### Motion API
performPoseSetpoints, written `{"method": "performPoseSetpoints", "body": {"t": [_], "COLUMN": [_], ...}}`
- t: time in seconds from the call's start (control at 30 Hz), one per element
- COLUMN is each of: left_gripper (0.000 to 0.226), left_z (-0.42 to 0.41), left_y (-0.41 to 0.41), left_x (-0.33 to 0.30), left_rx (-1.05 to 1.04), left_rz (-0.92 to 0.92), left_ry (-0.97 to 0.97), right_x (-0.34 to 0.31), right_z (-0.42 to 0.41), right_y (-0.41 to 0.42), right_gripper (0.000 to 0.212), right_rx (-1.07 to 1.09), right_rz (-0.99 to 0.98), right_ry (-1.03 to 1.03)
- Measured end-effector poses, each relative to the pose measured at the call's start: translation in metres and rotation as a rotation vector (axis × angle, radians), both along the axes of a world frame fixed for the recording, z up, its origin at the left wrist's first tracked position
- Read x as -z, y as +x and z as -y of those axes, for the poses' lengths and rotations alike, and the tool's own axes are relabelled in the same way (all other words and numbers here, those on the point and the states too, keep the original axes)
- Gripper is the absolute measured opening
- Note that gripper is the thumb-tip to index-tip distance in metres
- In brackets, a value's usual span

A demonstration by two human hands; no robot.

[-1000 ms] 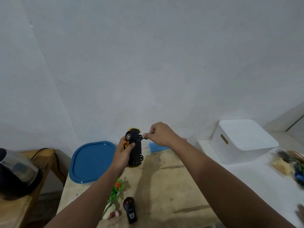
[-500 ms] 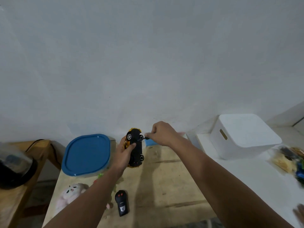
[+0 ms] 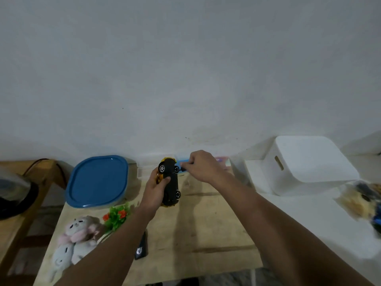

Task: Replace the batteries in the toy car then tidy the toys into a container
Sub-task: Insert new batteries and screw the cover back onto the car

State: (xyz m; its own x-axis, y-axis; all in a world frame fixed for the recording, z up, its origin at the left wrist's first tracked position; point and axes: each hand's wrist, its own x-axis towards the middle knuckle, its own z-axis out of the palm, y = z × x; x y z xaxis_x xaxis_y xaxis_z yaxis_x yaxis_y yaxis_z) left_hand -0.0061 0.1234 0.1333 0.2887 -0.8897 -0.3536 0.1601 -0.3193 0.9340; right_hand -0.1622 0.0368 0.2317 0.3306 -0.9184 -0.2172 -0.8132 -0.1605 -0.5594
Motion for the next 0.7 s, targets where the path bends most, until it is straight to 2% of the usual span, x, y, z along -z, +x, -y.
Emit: {"method": "performPoseSetpoints", "body": {"t": [0.07,0.1,0.23,0.4,0.6,0.7], "left_gripper": [0.037,0.037,0.04,0.048,0.051,0.051], "left_z": [-0.001,-0.001,0.0,-0.002,-0.003,-0.002], "left_y": [-0.004,-0.006,-0.012,-0.012,-0.01,-0.01], "left_x": [0.004,0.006,0.011,0.019,0.024,0.033], "left_rx": [-0.005,-0.008,-0.012,-0.003,0.001,-0.032], "left_rz": [-0.01,-0.018,-0.045,-0.082,-0.152,-0.12], "left_ry": [0.007,0.007,0.02,0.037,0.072,0.112], "right_x": [0.0,0.0,0.01,0.032,0.053,0.061], "right_z": [0.002,0.004,0.013,0.015,0.02,0.024], "right_y": [-0.001,-0.003,-0.013,-0.018,-0.03,-0.037], "right_gripper": [0.054,0.054,0.028,0.047,0.049,0.048], "right_rx": [-0.005,-0.007,-0.027,0.016,0.047,0.085], "right_rz": [-0.037,-0.015,0.041,0.028,0.071,0.073], "right_ry": [0.003,0.04,0.091,0.085,0.107,0.087]}}
